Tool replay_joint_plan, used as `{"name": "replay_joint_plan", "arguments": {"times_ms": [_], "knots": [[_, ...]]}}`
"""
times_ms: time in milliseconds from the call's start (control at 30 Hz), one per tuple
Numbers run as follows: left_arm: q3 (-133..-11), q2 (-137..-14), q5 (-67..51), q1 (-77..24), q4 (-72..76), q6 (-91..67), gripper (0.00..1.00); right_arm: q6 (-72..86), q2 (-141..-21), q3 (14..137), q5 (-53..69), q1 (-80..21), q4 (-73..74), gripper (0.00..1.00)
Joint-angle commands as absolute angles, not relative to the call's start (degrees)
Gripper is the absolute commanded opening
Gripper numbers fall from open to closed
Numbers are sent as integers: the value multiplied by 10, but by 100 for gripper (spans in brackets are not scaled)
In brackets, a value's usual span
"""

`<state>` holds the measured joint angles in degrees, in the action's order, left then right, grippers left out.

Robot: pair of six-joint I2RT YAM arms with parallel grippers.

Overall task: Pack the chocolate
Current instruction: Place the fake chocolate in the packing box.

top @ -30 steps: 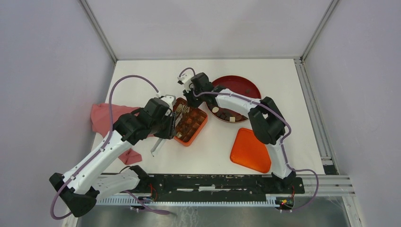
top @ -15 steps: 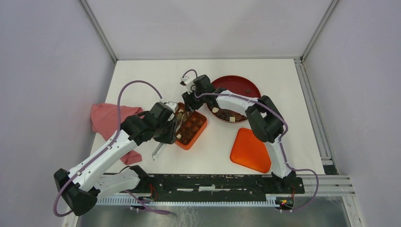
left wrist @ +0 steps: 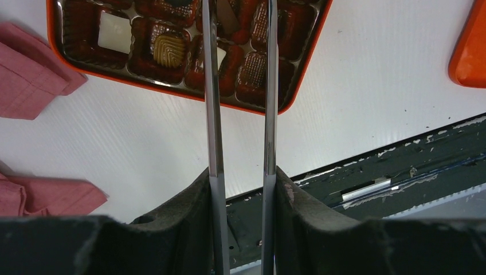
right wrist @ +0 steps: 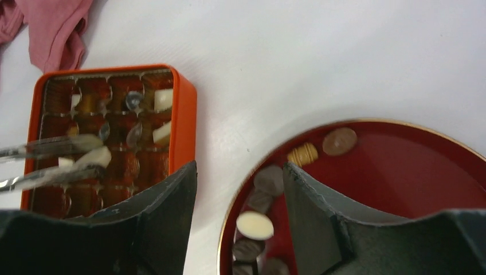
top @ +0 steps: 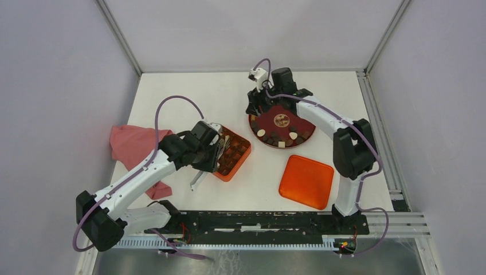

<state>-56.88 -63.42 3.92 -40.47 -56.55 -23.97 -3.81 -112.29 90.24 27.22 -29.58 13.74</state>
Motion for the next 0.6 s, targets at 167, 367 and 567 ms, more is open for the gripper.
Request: {"name": "replay_joint_plan", "arguments": {"times_ms": [167, 367, 567], "knots": [[-589, -665, 28, -405, -538, -251, 4, -96, -994, 768, 357, -245, 125, 65], [-593, -675, 26, -404, -538, -250, 14, -86, -981, 752, 380, -220, 113, 65], [-594, -682, 24, -406, -537, -251, 31, -84, -968, 740, 390, -213, 103, 66]]}}
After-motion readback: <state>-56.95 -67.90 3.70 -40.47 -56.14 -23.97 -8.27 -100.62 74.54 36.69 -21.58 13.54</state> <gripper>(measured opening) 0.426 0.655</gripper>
